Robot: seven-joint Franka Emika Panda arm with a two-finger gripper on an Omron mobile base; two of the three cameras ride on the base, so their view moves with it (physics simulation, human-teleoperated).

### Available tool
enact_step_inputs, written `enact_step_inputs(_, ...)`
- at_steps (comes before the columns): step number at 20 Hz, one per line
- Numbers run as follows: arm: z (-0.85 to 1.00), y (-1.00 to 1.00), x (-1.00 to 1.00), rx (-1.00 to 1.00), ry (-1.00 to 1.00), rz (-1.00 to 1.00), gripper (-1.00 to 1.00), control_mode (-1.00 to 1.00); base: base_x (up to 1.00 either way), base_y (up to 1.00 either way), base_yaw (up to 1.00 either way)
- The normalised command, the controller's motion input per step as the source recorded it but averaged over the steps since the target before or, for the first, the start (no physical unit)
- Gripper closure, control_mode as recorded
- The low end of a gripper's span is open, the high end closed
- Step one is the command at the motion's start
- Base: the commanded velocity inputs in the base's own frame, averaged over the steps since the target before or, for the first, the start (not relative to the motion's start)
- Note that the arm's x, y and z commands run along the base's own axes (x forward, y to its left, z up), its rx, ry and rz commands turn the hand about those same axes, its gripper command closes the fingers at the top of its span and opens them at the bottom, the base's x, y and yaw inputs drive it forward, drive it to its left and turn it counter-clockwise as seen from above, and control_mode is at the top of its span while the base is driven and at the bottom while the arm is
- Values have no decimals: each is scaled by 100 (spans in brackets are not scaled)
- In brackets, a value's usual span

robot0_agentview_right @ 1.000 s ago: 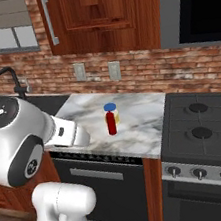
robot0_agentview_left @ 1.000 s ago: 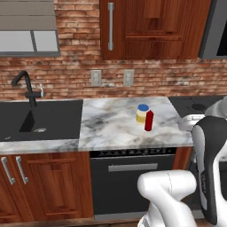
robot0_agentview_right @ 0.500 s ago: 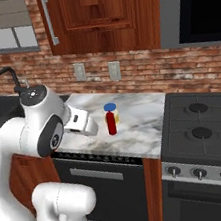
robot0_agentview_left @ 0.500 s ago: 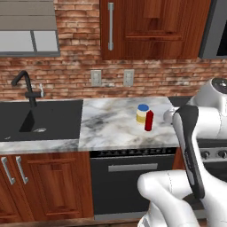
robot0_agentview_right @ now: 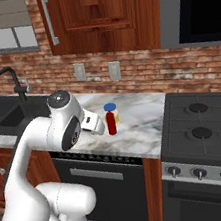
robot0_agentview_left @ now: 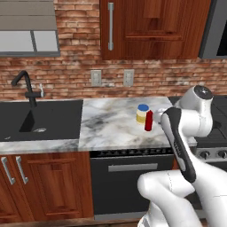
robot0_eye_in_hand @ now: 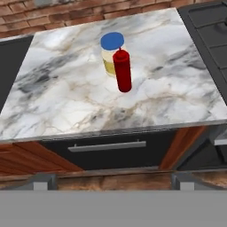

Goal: Place the mayonnaise and ketchup from the counter to the top shelf of the fridge. If the existing items in the fridge are on the top shelf, move them to other shelves.

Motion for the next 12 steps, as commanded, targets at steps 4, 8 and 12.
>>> enact_step_inputs(4,-31,-5,66,1,0,0,-100,-100,0,0,0)
enact_step_inputs(8,-20,-25,41,0,0,0,-100,-100,0,0,0)
enact_step_inputs(12,-19,-34,19,0,0,0,-100,-100,0,0,0)
